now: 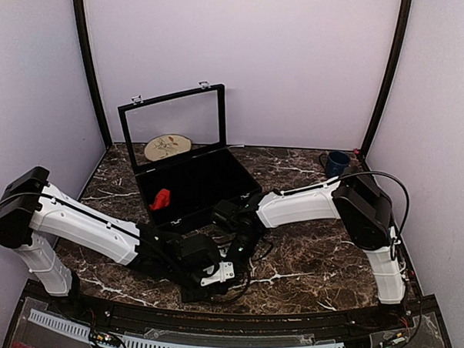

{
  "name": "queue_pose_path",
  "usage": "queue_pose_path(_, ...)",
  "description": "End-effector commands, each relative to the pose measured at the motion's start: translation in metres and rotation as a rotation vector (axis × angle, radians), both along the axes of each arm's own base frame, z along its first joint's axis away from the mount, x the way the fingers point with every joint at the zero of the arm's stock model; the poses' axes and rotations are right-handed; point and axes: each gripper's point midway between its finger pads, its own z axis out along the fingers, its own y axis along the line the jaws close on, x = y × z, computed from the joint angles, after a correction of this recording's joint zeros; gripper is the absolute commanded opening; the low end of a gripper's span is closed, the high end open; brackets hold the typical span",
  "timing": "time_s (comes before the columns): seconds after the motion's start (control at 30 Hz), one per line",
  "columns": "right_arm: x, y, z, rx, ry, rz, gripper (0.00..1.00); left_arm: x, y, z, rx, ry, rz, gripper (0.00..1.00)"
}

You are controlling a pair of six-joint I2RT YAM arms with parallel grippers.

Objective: Roll the socks
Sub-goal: Roll the sock at the center of the board.

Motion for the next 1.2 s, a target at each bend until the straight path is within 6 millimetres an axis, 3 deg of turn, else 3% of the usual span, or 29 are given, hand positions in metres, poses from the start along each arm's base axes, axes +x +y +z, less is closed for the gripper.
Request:
queue_pose_path(0.0, 0.01, -0.024, -0.033, -0.145, -0.097, -0.017, 0.0, -0.015, 0.036, -0.04, 0.178, 0.114, 0.06, 0.21)
queue_pose_path(0.27, 0.008, -0.028, -0.03, -0.144, -0.094, -0.022, 0.0, 0.0, 0.032, -0.041, 0.195, 0.05, 0.096, 0.38)
queue_pose_path(0.6, 0.006, -0.041, -0.033, -0.158, -0.095, -0.04, 0.0, 0.01, 0.022, -0.048, 0.212, 0.032, 0.08, 0.41)
queue_pose_path(0.9, 0.009, -0.054, -0.033, -0.163, -0.094, -0.108, 0.0, 0.037, 0.004, -0.044, 0.196, -0.008, 0.053, 0.41)
queue_pose_path(1.17, 0.016, -0.069, -0.034, -0.176, -0.102, -0.221, 0.0, 0.064, -0.024, -0.035, 0.163, -0.046, -0.023, 0.41)
